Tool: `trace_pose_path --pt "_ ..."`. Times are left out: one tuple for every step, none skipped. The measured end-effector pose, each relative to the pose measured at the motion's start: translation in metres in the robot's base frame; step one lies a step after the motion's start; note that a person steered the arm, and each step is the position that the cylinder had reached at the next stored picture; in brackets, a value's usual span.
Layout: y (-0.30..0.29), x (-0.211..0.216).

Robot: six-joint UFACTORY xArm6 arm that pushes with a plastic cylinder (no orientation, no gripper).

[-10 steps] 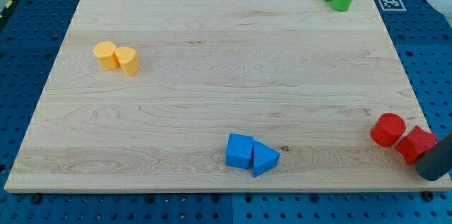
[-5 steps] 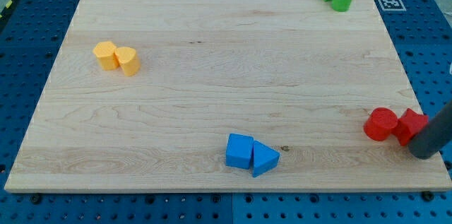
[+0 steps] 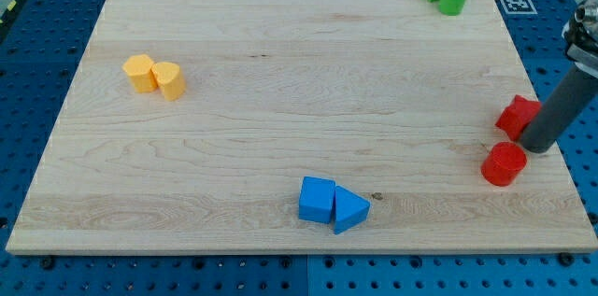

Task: Move red star to the center right

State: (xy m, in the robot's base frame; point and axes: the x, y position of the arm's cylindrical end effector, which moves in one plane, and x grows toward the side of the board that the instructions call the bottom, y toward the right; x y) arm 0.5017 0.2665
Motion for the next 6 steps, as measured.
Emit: trace_pose_path --pt "0.0 -0.02" --pt "0.0 -0.04" --pt "0.0 -0.048" --pt "0.0 -0.036" --pt "0.0 0.0" --pt "0.001 0.031"
